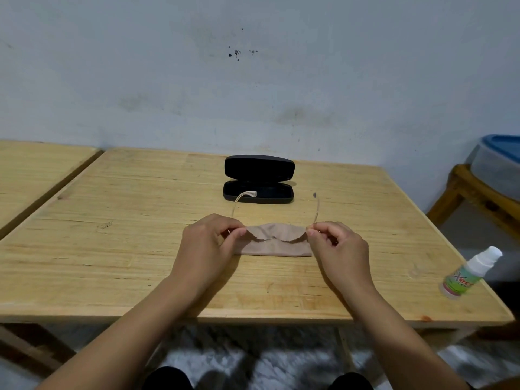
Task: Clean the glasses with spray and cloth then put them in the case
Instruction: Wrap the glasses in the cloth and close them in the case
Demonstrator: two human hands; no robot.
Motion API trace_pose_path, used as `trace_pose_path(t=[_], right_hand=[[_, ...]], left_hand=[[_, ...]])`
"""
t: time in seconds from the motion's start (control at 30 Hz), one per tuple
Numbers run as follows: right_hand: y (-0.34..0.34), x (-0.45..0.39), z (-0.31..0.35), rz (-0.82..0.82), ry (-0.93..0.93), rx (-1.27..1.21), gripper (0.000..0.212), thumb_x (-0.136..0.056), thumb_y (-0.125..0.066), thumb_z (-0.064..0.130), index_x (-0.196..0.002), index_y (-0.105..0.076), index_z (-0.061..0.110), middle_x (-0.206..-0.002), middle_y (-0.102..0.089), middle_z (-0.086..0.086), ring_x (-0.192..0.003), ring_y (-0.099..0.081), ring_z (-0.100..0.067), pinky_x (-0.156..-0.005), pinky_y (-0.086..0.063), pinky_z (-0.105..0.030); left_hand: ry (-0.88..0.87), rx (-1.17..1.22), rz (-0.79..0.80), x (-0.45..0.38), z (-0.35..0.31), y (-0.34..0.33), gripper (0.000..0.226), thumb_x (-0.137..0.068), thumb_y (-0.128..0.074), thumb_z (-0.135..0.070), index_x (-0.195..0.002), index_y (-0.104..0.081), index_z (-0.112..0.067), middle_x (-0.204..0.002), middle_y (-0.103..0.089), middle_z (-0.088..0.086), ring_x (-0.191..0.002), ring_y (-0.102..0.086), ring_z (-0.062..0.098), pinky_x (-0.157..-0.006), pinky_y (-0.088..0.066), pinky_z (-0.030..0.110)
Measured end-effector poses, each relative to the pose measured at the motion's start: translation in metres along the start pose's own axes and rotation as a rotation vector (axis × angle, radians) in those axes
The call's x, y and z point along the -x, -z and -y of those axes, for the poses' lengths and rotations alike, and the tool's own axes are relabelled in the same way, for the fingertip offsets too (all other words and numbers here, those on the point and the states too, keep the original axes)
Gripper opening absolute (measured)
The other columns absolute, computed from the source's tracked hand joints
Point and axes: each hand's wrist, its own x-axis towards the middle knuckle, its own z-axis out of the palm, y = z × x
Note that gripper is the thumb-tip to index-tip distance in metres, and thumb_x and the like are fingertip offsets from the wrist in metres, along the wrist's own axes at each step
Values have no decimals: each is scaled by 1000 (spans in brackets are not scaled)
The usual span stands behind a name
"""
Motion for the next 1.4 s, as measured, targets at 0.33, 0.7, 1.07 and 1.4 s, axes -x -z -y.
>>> trace_pose_path(t=[0.33,0.7,1.07,1.4], right_hand=[[19,6,-13,24,25,96,6,-85,-66,16,-86,-72,18,-85,-68,1,-77,-58,-6,-64,-39,-1],[22,4,-12,123,6,216,15,-84,-69,21,-97,-74,18,-90,-66,5,-75,-52,5,-63,-36,2],[11,-12,-2,42,-110,-114,14,-84,-69,19,-96,-74,21,-87,-68,11,-79,-55,8,-58,-39,3],[-2,-26,1,244,25,80,7,-81,-72,19,-87,-76,21,-82,-66,16,-80,-59,-1,-64,-41,-2]], left_hand=[[-51,-51,87,11,17,11,7,-80,-68,-21,-87,-72,-23,-81,-66,-11,-70,-53,-4,-65,-33,3],[-33,-96,180,13,23,12,7,-80,-69,-22,-85,-73,-23,-81,-70,-8,-73,-58,4,-67,-33,3],[215,193,-48,-8,5,4,18,-82,-67,-20,-98,-71,-25,-92,-64,-18,-79,-54,-15,-75,-35,-5],[197,261,-51,-12,10,0,16,-81,-68,-14,-91,-73,-25,-87,-66,-20,-84,-55,-20,-75,-37,-3]])
